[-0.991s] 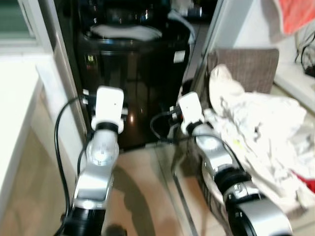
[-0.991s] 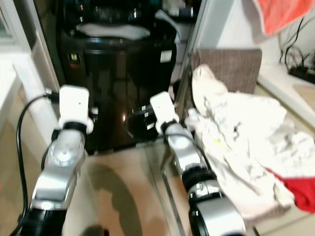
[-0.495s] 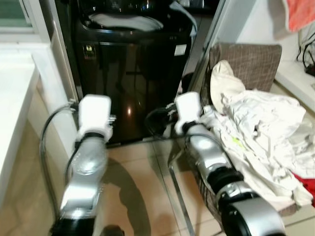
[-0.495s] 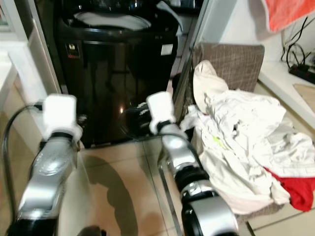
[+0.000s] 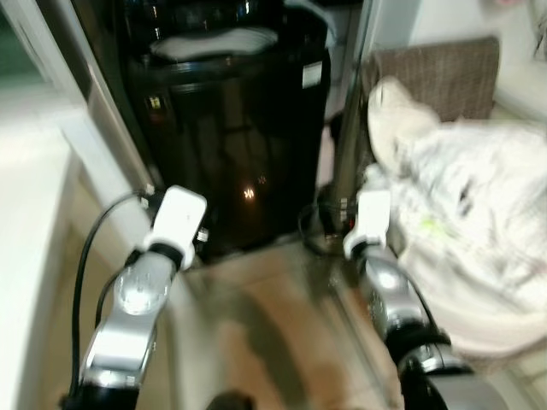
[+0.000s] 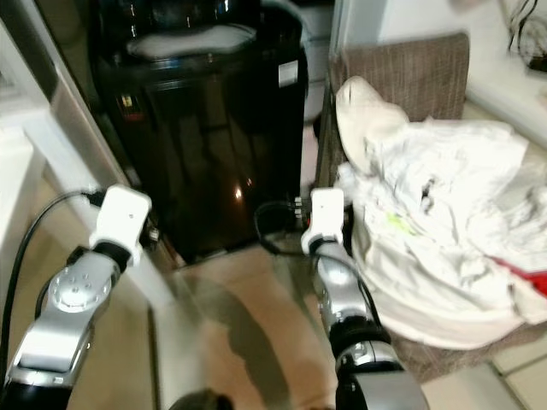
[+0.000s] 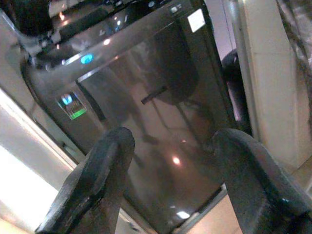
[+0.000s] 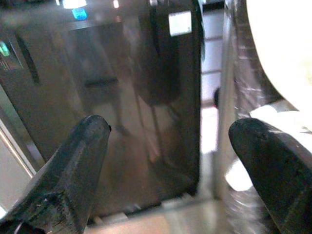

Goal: Clothes washing

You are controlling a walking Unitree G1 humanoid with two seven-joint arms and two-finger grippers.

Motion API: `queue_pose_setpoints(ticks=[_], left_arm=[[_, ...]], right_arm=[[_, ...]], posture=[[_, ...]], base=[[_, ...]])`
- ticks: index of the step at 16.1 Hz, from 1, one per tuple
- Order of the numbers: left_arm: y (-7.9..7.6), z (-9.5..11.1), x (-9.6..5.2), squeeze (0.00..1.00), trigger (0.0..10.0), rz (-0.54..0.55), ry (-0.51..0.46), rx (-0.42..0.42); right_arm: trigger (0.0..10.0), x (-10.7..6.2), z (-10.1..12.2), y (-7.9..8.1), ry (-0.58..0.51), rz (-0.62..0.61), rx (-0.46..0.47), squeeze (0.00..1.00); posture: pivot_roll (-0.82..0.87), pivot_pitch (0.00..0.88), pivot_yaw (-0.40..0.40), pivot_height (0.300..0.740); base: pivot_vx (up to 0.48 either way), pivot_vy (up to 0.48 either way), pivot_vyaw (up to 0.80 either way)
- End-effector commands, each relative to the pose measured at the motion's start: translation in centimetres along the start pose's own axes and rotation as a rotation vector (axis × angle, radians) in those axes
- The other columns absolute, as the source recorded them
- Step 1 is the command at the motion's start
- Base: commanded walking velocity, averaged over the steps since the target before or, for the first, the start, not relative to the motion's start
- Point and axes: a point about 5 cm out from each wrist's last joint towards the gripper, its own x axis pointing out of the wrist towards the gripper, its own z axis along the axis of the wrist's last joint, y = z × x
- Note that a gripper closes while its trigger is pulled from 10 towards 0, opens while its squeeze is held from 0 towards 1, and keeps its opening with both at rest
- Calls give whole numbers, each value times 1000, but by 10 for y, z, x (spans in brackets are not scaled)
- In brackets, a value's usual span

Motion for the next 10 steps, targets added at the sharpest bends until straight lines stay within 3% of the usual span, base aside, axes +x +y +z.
queue_pose_setpoints(ticks=[1, 4, 10], left_arm=[[3, 0, 4, 0, 10000, 31, -10, -50], [-6, -1, 12, 0, 10000, 89, -39, -140], [-16, 9, 14, 0, 10000, 58, -83, -139]], right_arm=[[10000, 6, 11, 4, -37, 23, -44, 0], [10000, 15, 25, 9, -72, 58, -78, 0], [10000, 16, 27, 13, -84, 63, -75, 0]], posture=[[68, 59, 91, 740], [58, 39, 31, 740], [66, 25, 17, 740]], base=[[0, 0, 0], [0, 0, 0], [0, 0, 0]])
